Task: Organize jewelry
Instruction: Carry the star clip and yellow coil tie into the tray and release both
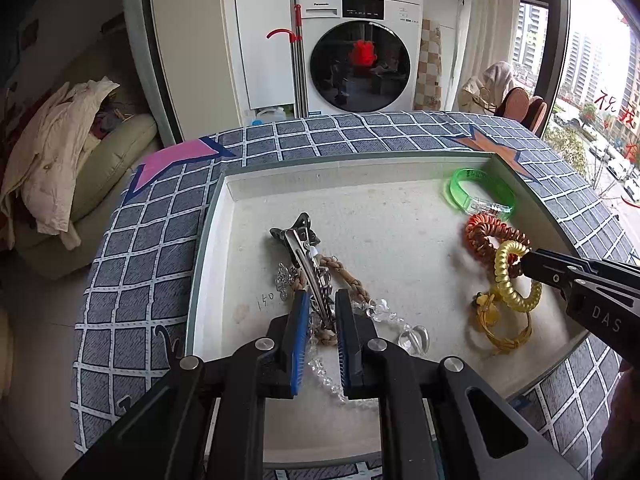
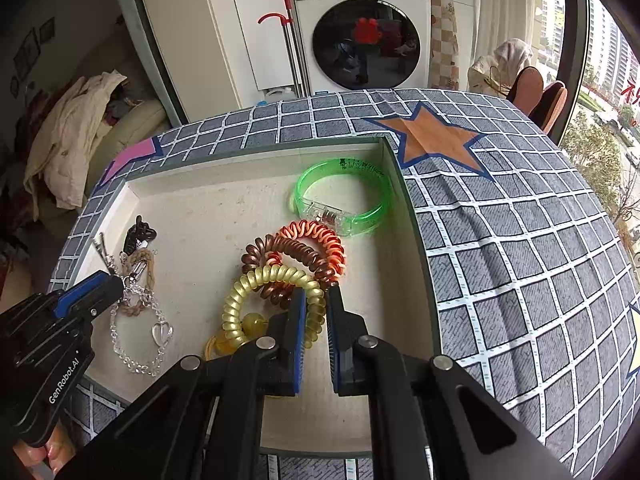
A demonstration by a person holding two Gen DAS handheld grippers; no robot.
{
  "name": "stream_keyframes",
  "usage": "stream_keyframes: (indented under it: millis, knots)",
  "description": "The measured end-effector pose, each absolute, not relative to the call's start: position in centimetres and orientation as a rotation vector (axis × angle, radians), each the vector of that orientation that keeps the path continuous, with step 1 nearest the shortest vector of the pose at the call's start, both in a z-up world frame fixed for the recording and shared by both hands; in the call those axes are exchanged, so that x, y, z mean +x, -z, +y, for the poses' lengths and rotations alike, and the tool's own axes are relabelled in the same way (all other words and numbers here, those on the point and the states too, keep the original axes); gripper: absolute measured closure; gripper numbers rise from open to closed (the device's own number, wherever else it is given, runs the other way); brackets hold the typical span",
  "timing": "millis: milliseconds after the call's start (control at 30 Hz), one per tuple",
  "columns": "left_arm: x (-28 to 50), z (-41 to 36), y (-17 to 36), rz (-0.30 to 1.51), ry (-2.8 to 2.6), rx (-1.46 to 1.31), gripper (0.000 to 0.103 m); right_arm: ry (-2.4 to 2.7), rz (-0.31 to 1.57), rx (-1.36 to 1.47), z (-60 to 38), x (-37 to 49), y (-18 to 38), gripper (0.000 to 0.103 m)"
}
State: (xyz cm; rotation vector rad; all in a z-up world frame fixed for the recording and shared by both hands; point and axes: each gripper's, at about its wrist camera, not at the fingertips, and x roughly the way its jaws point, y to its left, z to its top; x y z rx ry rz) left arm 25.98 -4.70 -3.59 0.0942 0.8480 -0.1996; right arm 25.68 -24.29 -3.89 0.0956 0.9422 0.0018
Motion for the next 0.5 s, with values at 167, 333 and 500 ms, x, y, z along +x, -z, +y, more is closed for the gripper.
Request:
stream_keyframes:
  millis: [167, 333, 500]
  knots:
    - [25.7, -4.6, 3.4, 0.842, 0.202, 0.088, 0.07, -0.015, 0.954, 0.104, -24.1, 25.3, 3.9, 0.092]
    - [25.0, -4.6, 2.8, 0.825, 0.206, 0.095, 0.07, -0.034, 0.951, 0.11, -24.0, 24.5, 3.6, 0.081]
    - [24.4, -4.3, 2.3, 0.806, 0.195, 0.087, 0.07, -0.032, 0.943, 0.116, -24.1, 23.8, 3.3, 0.066]
